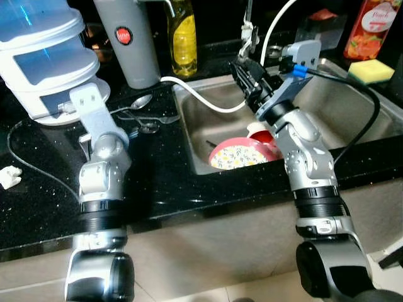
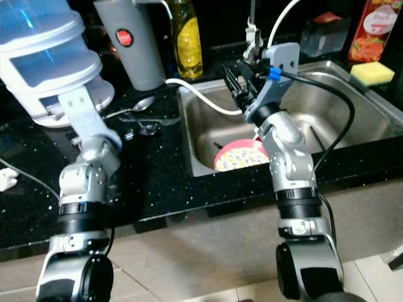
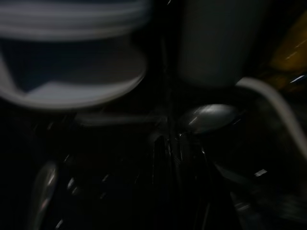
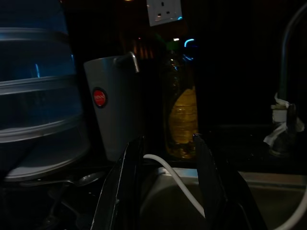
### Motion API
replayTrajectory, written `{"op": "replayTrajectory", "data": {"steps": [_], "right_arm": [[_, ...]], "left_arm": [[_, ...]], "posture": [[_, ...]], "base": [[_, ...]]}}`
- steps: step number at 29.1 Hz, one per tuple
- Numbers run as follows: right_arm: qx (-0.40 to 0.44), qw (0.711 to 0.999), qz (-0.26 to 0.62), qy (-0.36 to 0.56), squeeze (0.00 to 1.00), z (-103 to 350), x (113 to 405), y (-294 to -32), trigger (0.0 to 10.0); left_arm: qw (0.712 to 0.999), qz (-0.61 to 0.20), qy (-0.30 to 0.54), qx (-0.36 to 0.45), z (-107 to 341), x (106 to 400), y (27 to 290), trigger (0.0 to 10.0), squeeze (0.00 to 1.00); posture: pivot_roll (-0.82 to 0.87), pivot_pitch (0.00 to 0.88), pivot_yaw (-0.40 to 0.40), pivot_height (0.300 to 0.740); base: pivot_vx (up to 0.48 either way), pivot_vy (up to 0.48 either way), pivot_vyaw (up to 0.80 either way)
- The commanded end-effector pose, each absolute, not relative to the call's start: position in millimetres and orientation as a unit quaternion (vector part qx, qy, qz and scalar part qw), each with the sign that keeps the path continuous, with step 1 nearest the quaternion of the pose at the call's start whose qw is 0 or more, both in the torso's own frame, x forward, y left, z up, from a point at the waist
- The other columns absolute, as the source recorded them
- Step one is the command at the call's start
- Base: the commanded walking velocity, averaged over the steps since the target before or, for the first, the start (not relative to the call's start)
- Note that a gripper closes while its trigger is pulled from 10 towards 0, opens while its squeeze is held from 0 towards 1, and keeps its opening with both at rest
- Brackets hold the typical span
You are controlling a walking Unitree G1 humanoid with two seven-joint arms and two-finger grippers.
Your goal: Kitchen organization
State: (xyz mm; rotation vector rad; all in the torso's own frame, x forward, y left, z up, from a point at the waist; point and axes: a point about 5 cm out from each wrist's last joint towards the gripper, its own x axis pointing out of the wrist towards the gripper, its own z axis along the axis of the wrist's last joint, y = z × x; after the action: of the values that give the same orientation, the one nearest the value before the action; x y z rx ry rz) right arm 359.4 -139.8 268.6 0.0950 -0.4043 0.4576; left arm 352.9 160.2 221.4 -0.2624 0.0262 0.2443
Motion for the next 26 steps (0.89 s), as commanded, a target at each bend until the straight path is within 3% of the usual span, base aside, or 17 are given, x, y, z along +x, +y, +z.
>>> {"op": "replayTrajectory", "data": {"steps": [1, 3, 9, 12, 13, 14, 20, 26], "right_arm": [[0.039, 0.952, 0.227, -0.204, 0.00, 272, 357, -139, 10.0], [0.039, 0.952, 0.227, -0.204, 0.00, 272, 357, -139, 10.0], [0.038, 0.951, 0.227, -0.205, 0.00, 274, 357, -139, 10.0], [0.129, 0.917, 0.309, -0.215, 0.00, 291, 346, -132, 10.0], [0.129, 0.917, 0.309, -0.215, 0.00, 291, 346, -132, 10.0], [0.167, 0.884, 0.376, -0.220, 0.00, 299, 334, -128, 10.0], [0.192, 0.862, 0.420, -0.208, 0.00, 296, 324, -129, 10.0], [0.215, 0.842, 0.450, -0.205, 0.00, 296, 315, -129, 10.0]], "left_arm": [[0.988, 0.090, -0.026, -0.126, 234, 349, 152, 10.0, 0.00], [0.988, 0.090, -0.026, -0.126, 234, 349, 152, 10.0, 0.00], [0.989, -0.019, -0.094, -0.116, 260, 339, 128, 10.0, 0.00], [0.939, -0.287, -0.147, -0.119, 280, 308, 104, 10.0, 0.00], [0.939, -0.287, -0.147, -0.119, 280, 308, 104, 10.0, 0.00], [0.914, -0.370, -0.153, -0.068, 274, 293, 106, 10.0, 0.00], [0.882, -0.446, -0.146, -0.034, 267, 276, 118, 10.0, 0.00], [0.870, -0.456, -0.175, -0.071, 285, 278, 137, 10.0, 0.00]], "posture": [[-0.11, 0.000, 0.098, 0.740], [-0.11, 0.000, 0.098, 0.740], [-0.12, 0.000, 0.088, 0.740], [-0.12, 0.000, 0.086, 0.740], [-0.12, 0.000, 0.086, 0.740], [-0.13, 0.000, 0.087, 0.740], [-0.13, 0.000, 0.086, 0.740], [-0.14, 0.000, 0.092, 0.740]], "base": [[0.000, 0.000, 0.00], [0.000, 0.000, 0.00], [0.000, 0.000, 0.00], [0.000, 0.000, 0.00], [0.000, 0.000, 0.00], [0.000, 0.000, 0.00], [0.000, 0.000, 0.00], [0.000, 0.000, 0.00]]}}
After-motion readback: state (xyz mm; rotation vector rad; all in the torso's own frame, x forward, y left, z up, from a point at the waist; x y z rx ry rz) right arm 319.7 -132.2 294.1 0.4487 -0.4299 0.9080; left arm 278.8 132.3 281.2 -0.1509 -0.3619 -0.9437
